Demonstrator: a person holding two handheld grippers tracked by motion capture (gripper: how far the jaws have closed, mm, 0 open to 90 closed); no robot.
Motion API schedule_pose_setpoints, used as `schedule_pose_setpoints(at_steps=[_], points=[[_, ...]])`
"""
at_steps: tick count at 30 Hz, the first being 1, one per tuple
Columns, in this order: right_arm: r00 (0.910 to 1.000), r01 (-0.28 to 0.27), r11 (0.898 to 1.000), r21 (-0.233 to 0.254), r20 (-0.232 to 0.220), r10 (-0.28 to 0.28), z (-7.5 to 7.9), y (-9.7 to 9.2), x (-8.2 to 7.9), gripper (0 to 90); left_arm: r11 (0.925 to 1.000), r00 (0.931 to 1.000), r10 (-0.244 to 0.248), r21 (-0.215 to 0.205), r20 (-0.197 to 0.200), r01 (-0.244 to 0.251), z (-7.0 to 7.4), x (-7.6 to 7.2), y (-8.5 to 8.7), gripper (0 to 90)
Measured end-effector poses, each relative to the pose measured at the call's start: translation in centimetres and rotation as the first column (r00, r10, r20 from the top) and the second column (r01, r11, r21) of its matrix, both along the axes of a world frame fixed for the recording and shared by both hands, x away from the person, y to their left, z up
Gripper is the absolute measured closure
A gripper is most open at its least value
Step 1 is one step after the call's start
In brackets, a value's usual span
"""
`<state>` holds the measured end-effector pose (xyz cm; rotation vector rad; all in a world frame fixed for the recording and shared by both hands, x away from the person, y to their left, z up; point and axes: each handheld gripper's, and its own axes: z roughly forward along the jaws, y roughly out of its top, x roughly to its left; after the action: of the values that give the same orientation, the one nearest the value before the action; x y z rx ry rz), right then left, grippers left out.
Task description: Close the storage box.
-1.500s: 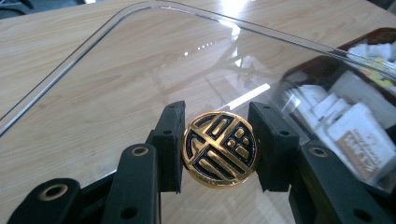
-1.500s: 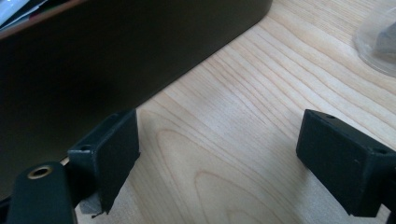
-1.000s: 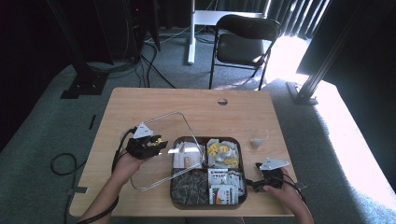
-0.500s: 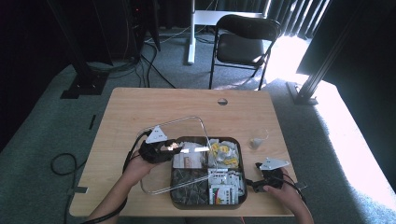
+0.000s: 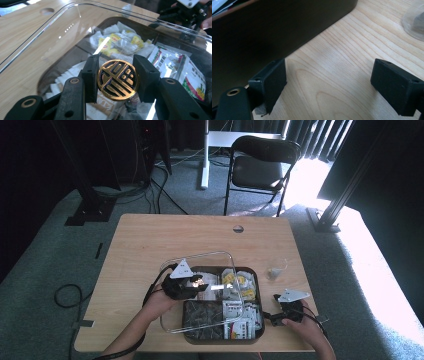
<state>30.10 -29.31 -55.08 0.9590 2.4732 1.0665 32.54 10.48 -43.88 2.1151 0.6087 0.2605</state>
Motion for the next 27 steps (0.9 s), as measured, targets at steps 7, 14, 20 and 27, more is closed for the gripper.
schedule_pose_setpoints(at_steps=[7,14,20,27], points=[[1.0,0.001,1.0,0.001,-0.002,-0.001,0.0,0.0,0.0,12.6,0.9988,0.9988,-0.049,0.006,0.0,0.049,-0.3,-0.2,-1.7,58.9],[1.0,0.001,1.0,0.001,-0.001,-0.001,0.0,0.0,0.0,12.6,0.9952,0.9954,-0.096,0.02,-0.002,0.096,-0.6,-0.2,-3.2,58.9],[1.0,0.001,1.0,0.0,-0.002,-0.001,0.0,0.0,0.0,12.6,0.9899,0.9905,-0.137,0.04,0.015,0.136,-1.1,-0.6,-4.2,58.8],[1.0,0.001,1.0,0.0,-0.001,-0.001,0.0,0.0,0.0,12.6,0.9881,0.9886,-0.15,0.032,0.001,0.15,-1.7,-0.3,-4.7,58.8]])
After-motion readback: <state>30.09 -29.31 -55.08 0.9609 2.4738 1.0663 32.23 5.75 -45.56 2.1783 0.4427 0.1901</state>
